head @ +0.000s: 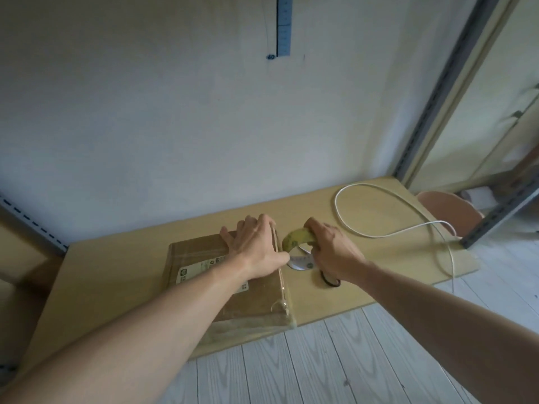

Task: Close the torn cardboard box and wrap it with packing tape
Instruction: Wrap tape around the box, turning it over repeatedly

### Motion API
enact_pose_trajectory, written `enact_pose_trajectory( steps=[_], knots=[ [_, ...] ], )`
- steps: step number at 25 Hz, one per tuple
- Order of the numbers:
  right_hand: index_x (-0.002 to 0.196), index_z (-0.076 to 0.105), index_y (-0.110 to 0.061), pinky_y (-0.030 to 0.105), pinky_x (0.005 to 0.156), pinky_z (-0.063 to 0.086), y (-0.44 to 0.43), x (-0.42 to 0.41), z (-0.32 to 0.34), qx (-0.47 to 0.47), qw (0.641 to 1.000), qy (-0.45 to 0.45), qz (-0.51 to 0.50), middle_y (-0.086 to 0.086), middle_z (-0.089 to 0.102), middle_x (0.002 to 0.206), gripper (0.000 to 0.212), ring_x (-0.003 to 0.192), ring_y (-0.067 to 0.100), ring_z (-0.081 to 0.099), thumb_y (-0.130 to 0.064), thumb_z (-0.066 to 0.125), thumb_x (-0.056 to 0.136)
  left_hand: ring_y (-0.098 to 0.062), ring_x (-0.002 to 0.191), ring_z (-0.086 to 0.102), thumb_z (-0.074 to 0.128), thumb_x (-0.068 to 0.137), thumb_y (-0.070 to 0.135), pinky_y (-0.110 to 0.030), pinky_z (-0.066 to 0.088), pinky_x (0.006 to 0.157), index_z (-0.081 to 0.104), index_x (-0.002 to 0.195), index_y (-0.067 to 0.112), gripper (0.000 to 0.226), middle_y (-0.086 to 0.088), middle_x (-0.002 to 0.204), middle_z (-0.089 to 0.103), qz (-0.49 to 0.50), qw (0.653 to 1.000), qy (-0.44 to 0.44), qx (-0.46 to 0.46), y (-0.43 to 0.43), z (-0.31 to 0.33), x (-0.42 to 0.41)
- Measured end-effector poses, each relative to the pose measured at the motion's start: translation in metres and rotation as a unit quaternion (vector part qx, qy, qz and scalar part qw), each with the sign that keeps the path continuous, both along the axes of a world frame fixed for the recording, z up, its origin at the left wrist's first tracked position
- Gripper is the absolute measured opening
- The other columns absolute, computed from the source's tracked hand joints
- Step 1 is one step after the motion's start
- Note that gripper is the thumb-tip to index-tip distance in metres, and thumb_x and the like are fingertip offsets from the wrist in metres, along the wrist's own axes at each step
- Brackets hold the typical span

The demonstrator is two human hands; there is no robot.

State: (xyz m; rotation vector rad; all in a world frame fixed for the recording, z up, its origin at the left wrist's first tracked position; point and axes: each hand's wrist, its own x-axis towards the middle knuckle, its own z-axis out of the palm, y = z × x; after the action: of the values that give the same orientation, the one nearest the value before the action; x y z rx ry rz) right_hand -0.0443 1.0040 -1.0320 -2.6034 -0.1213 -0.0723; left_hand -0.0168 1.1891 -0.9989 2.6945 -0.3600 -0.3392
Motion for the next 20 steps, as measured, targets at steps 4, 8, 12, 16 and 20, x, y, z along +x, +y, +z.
enact_pose_trajectory(
  steps=[4, 8, 12, 16, 20],
  knots=[
    [0.099, 0.054, -0.016, 0.035, 0.061, 0.042, 0.025, 0.018, 0.038, 0.068, 0.992, -0.107, -0.025, 0.002, 0.061, 0.080, 0.021, 0.071, 0.024, 0.053, -0.003, 0.056, 0.083, -0.021, 0.109, 0.051, 0.066, 0.063, 0.041, -0.046, 0.042, 0.100, 0.043, 0.123, 0.031, 0.065, 0.002, 0.118, 0.050, 0.019, 0.979, 0.017, -0.202, 0.049, 0.026, 0.008],
    [0.095, 0.057, -0.019, 0.010, 0.056, 0.037, 0.065, 0.034, 0.077, 0.169, 0.973, -0.143, -0.067, -0.009, 0.058, 0.078, 0.021, 0.071, 0.003, 0.052, -0.001, 0.055, 0.085, -0.018, 0.097, 0.059, 0.066, 0.066, 0.025, -0.036, 0.051, 0.083, 0.047, 0.124, 0.026, 0.061, -0.004, 0.112, 0.059, 0.006, 0.932, 0.055, -0.358, 0.098, 0.039, 0.008],
    [0.096, 0.055, -0.021, 0.008, 0.054, 0.041, 0.114, 0.037, 0.079, 0.200, 0.975, -0.101, 0.002, -0.007, 0.067, 0.092, 0.017, 0.080, 0.006, 0.059, -0.007, 0.049, 0.092, -0.023, 0.088, 0.051, 0.051, 0.076, 0.022, -0.035, 0.046, 0.074, 0.041, 0.122, 0.027, 0.048, -0.010, 0.102, 0.049, 0.022, 0.927, 0.038, -0.372, 0.140, 0.041, 0.008],
    [0.102, 0.047, -0.017, 0.026, 0.056, 0.046, 0.150, 0.035, 0.086, 0.204, 0.967, -0.126, 0.089, 0.002, 0.066, 0.088, 0.021, 0.077, 0.017, 0.060, -0.002, 0.045, 0.088, -0.018, 0.099, 0.060, 0.066, 0.082, 0.036, -0.031, 0.051, 0.080, 0.043, 0.117, 0.026, 0.043, 0.001, 0.104, 0.059, 0.011, 0.966, 0.057, -0.253, 0.174, 0.055, 0.016],
    [0.107, 0.048, -0.011, 0.036, 0.057, 0.045, 0.173, 0.040, 0.100, 0.125, 0.963, -0.168, 0.171, 0.008, 0.062, 0.089, 0.029, 0.073, 0.028, 0.056, 0.002, 0.048, 0.081, -0.004, 0.098, 0.065, 0.085, 0.055, 0.065, -0.030, 0.056, 0.081, 0.053, 0.124, 0.031, 0.083, 0.013, 0.108, 0.068, 0.061, 0.975, -0.030, -0.210, 0.173, 0.051, 0.012]
  ],
)
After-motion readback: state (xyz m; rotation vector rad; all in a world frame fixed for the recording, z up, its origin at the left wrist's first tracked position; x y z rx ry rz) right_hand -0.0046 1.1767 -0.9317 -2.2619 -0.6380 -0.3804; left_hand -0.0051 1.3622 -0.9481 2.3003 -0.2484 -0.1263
